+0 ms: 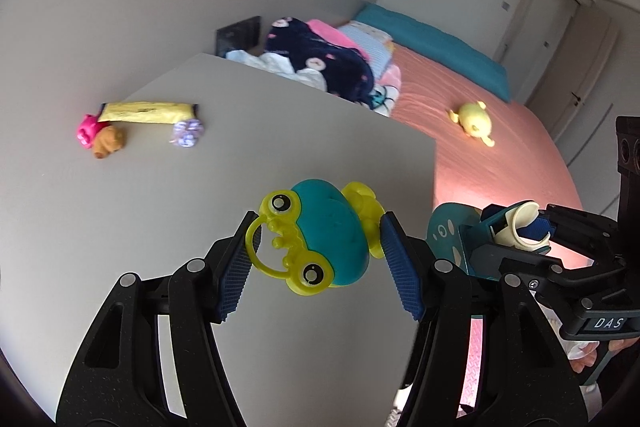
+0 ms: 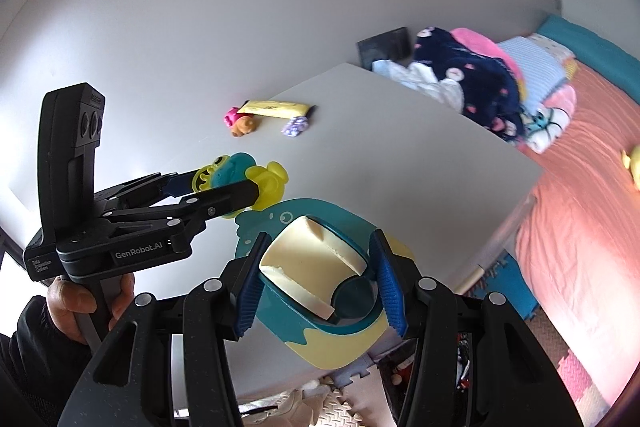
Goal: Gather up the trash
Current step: 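Carry the frog toy and teal plate over the trash bag and release both, then move both tools back over the desk toward the brown bear and scrunchie, then grasp the brown plush bear with the left gripper while the right grasps the purple scrunchie, then carry the brown bear and purple scrunchie toward the trash bag, then open the left gripper over the bag while the right releases the scrunchie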
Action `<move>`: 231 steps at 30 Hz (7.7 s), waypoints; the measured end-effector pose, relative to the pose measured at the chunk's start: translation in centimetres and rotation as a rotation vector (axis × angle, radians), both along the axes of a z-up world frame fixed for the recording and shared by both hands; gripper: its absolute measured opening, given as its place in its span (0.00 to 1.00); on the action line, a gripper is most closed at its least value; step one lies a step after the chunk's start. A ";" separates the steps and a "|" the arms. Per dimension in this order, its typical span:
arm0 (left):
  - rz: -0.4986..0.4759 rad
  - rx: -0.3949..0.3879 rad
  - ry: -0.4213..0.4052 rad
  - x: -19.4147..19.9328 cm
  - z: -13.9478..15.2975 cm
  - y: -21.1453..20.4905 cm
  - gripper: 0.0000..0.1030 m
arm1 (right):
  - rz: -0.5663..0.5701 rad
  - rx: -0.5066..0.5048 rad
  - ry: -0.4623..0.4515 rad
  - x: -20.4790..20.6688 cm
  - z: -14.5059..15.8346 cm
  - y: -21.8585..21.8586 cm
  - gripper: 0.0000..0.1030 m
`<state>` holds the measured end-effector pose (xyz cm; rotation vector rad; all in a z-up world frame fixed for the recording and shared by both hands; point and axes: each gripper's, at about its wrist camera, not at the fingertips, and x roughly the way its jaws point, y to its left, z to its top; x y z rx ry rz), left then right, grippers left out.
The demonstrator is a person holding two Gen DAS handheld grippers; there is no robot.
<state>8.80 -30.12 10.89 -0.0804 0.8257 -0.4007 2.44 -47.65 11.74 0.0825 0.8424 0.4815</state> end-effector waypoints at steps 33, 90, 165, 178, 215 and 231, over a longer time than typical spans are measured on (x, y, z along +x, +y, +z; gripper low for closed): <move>-0.475 0.106 0.157 -3.6 -4.7 -22.1 0.93 | -0.535 0.083 0.103 -13.2 -4.7 -20.2 0.72; 0.147 0.044 0.202 1.4 -6.5 3.8 0.94 | -0.045 0.000 0.132 2.3 -5.3 2.0 0.80; 0.522 -0.051 0.142 14.6 -7.9 17.9 0.45 | -0.035 -0.070 0.206 21.5 -9.8 15.3 0.13; 0.374 0.007 0.128 9.7 -5.9 11.2 0.45 | -0.064 -0.042 0.186 15.3 -8.0 9.1 0.13; -0.219 0.123 0.102 -2.8 -3.5 -15.3 0.45 | -0.369 0.122 0.087 -8.4 -4.0 -14.4 0.14; -0.403 0.153 0.128 -5.7 -4.6 -22.4 0.45 | -0.530 0.153 0.120 -13.7 -6.0 -20.2 0.14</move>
